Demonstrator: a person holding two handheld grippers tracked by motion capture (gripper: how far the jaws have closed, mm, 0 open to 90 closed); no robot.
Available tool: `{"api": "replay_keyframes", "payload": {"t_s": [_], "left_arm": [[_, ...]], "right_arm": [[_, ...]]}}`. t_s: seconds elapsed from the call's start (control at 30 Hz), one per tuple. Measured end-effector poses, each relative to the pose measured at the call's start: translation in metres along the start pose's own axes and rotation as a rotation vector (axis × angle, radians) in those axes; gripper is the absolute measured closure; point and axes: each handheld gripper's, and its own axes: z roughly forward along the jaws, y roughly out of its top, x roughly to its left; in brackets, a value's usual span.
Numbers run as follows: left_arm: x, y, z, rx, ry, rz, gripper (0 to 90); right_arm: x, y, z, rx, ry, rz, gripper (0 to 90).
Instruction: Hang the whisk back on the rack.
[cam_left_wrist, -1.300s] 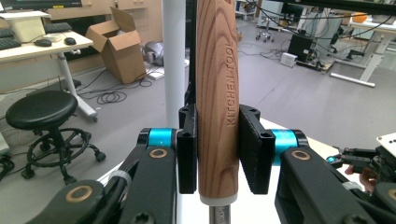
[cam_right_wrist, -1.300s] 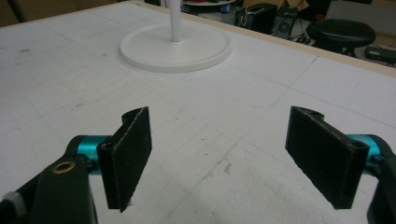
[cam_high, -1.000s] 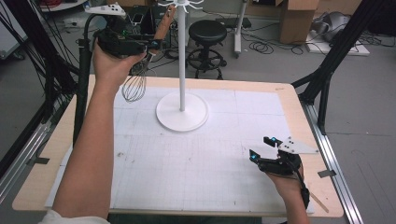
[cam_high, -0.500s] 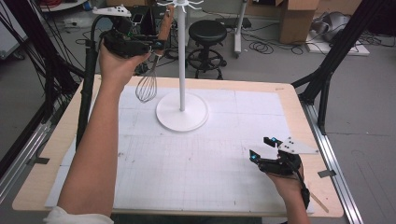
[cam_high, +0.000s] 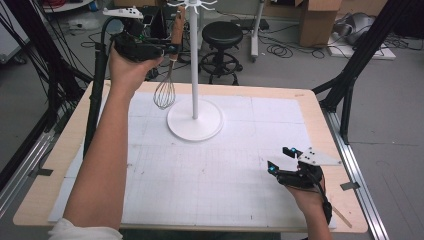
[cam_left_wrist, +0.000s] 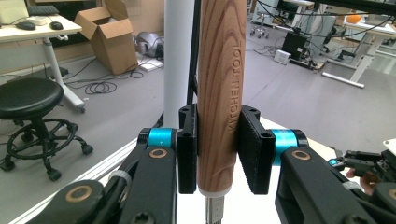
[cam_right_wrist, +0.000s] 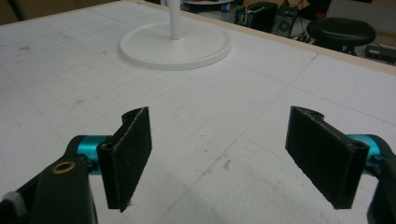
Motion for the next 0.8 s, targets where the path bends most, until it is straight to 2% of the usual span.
{"api": "replay_keyframes", "payload": {"t_s": [0.33, 0.47, 0.7, 0.8], "left_arm": [[0.001, 0.002, 0.002, 0.025, 0.030, 0.007, 68.7], [0.002, 0.001, 0.003, 0.036, 0.044, -0.008, 66.8], [0.001, 0.001, -0.002, 0.037, 0.063, 0.004, 55.8], [-0.003, 0.001, -0.007, 0.033, 0.071, 0.030, 52.8]], "right_arm": [[0.000, 0.000, -0.001, -0.003, 0.002, -0.001, 21.7], [0.000, 0.000, -0.001, -0.007, 0.001, -0.003, 21.7], [0.000, 0.000, -0.002, -0.008, 0.004, -0.002, 21.7], [0.000, 0.000, -0.002, -0.009, 0.003, -0.001, 21.7]]}}
